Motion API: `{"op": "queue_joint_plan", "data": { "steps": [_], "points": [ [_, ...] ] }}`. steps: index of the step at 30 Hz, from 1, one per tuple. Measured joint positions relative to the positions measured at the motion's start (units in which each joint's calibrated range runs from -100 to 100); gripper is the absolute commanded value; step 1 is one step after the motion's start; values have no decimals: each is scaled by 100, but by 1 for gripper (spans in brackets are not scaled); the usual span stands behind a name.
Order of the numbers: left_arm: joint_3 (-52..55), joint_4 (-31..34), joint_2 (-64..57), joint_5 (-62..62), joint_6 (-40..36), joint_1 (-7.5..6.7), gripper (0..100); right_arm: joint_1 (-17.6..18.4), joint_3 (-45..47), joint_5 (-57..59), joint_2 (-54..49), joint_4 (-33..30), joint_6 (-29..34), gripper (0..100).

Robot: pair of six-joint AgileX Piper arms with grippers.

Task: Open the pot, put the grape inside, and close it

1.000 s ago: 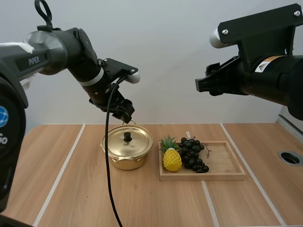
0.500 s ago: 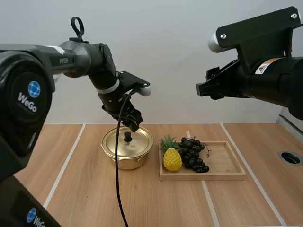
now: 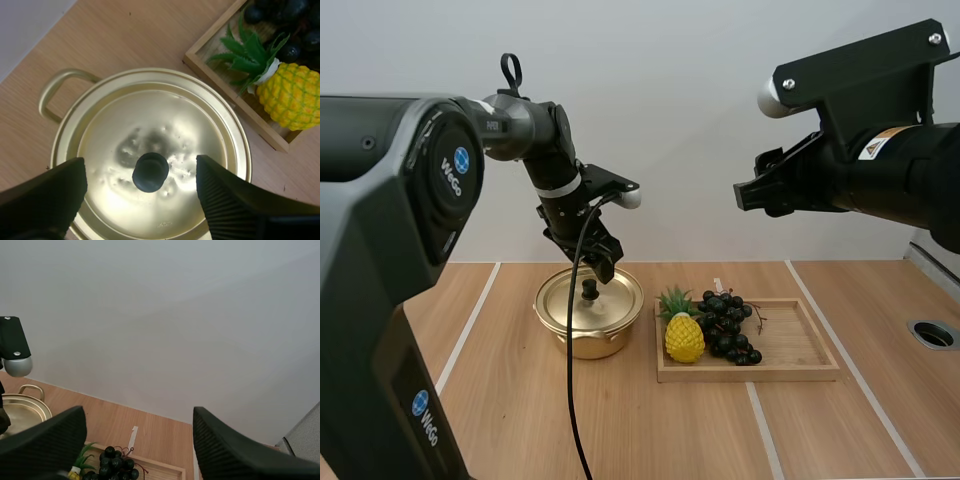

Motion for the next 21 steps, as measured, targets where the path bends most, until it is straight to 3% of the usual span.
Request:
{"op": "queue_joint_plan", "data": {
  "steps": [21],
  "points": [
    [-16,99,532,18,0,0,100,0,0,22,0,0,-8,100]
  ]
}}
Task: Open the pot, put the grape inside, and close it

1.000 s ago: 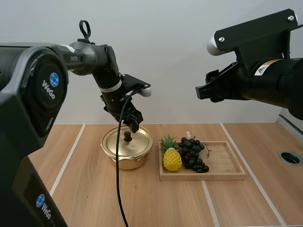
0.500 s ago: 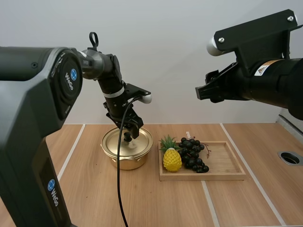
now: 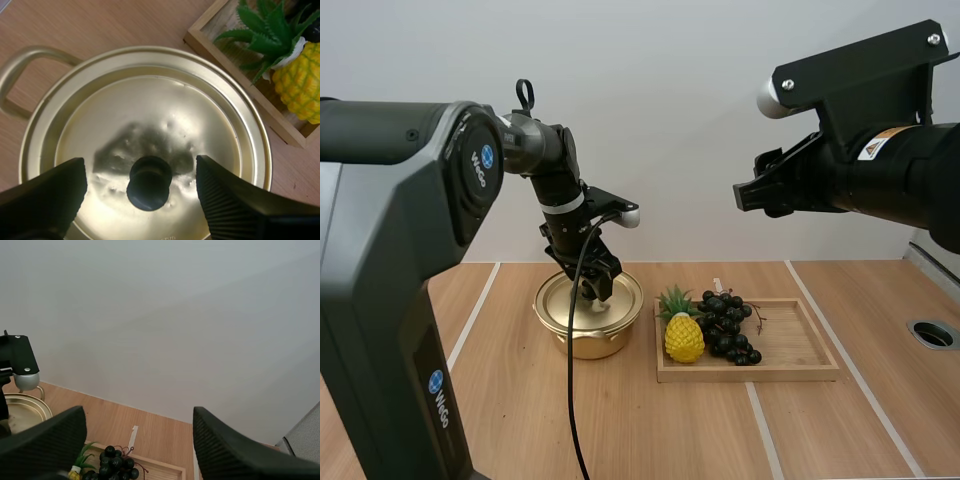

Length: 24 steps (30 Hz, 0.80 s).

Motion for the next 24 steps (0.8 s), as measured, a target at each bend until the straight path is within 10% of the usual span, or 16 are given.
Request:
{"op": "queue_joint_plan", "data": {
  "steps": [2,6,24],
  "points": [
    [0,0,0,-18,0,0,100,0,0,0,0,0,0,100],
    [0,0,0,-18,-92,0,4,0,0,0,0,0,0,100],
    [-762,3,-1304,209,-328,0,0,0,0,21,0,0,-3,100]
  ]
}}
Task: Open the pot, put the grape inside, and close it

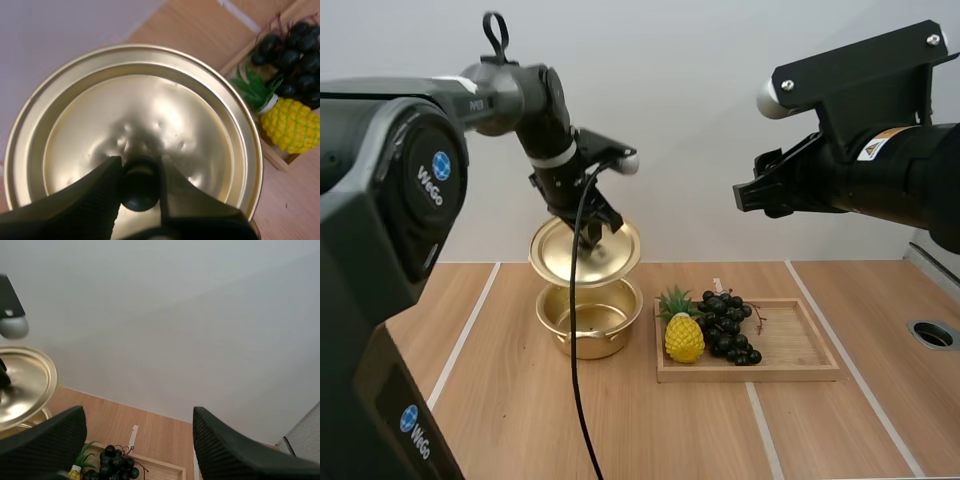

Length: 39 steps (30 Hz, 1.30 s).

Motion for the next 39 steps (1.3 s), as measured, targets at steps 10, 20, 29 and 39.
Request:
{"op": "queue_joint_plan", "data": {
  "steps": [10,20,29,39],
  "points": [
    [-1633,0,-1941,74,-423,0,0,0,0,6,0,0,-9,100],
    [-2704,250,-3375,-1415,-1113,0,0,0,0,-312,0,0,-9,100],
    [-3748,324,-4434,-3379,-1723,0,0,0,0,600,218,413,-9,100],
    [-4423,336,-4588,-3818,-1756,0,0,0,0,1589,1863,527,-9,100]
  ]
}}
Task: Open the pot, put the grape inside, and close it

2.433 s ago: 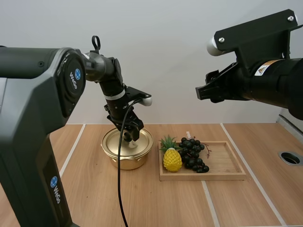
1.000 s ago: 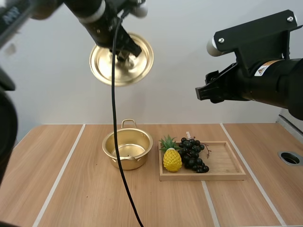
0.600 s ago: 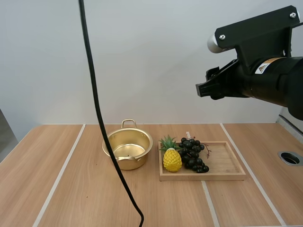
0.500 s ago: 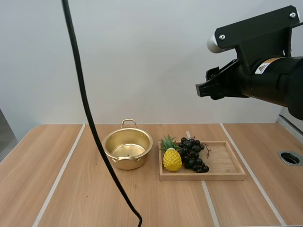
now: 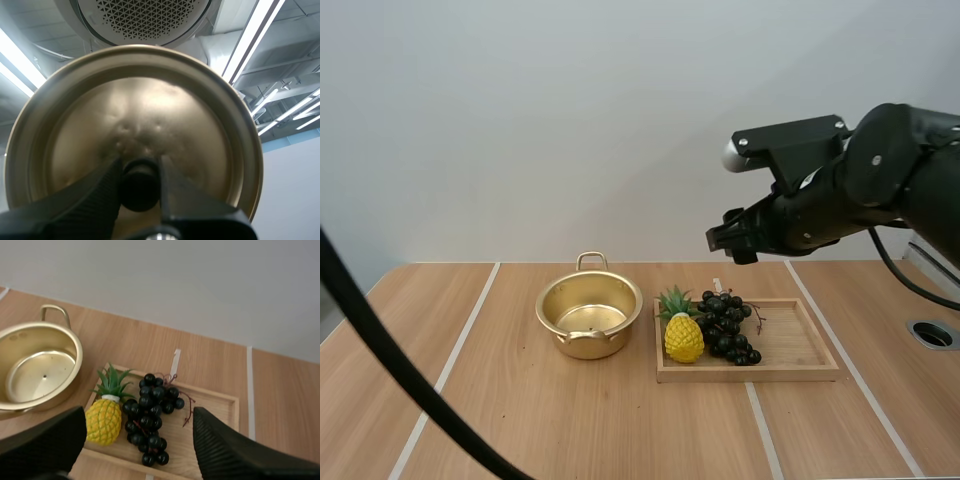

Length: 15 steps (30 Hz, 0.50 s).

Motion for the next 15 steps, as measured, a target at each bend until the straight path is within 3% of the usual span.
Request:
{"op": "queue_joint_plan", "data": {
  "steps": [15],
  "points": [
    [0,208,0,257,-7,0,0,0,-21,-102,2285,451,-334,100]
  ]
}}
